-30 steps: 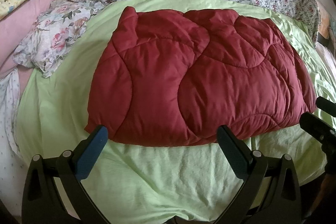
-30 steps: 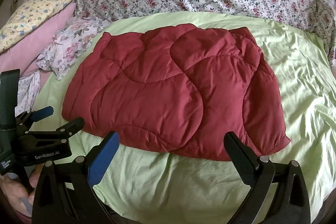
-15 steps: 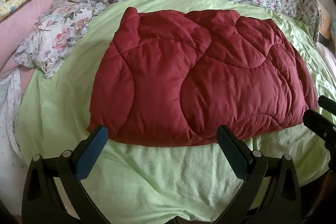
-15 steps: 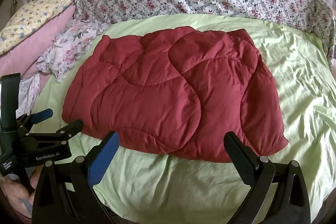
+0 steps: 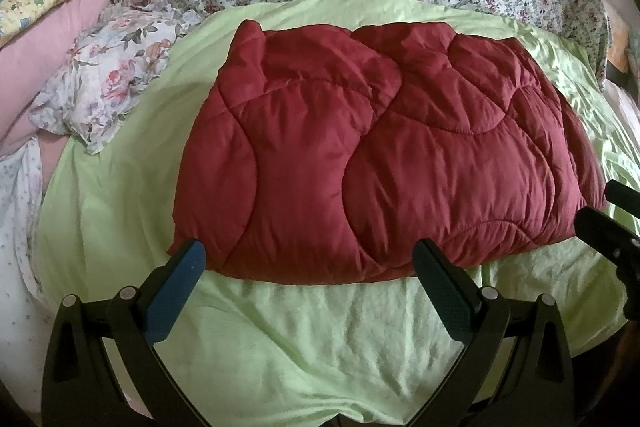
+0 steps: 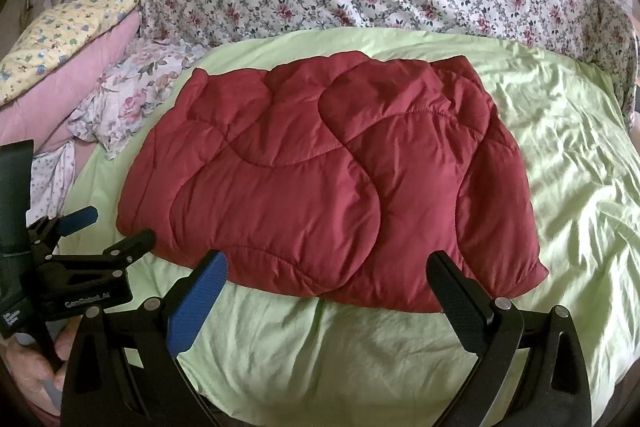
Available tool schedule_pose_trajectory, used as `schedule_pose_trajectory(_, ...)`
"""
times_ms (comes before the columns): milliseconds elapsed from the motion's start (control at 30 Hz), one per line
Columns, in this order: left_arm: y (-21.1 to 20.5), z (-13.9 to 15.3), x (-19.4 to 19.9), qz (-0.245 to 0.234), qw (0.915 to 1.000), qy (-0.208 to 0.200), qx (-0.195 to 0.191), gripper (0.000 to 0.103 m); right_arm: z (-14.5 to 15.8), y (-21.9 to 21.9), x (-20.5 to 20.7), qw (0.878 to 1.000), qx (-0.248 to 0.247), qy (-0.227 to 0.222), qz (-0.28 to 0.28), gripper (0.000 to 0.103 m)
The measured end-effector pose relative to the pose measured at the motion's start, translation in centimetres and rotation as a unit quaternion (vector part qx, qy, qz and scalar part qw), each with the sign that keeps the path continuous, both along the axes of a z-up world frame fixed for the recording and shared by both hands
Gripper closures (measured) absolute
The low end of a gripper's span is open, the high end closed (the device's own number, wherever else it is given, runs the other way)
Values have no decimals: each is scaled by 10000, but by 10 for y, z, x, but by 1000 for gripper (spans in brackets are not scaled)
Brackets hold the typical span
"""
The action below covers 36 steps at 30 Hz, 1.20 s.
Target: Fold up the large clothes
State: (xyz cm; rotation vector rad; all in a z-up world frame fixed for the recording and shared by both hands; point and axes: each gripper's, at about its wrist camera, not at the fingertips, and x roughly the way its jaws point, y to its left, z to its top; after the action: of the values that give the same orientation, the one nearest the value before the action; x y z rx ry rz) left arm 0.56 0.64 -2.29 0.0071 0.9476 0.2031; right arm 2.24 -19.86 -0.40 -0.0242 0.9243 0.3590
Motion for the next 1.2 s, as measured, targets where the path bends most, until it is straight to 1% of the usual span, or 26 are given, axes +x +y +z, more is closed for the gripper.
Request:
schedule_pose_trajectory(433, -3, 1, 1, -8, 10000, -19, 23, 0, -2, 2, 1, 10000, -10, 20, -5, 3)
schedule_pose_trajectory(1200, -2, -2, 5, 37, 10000, -8, -67, 0, -7, -3, 3, 10000, 32, 46, -76, 3)
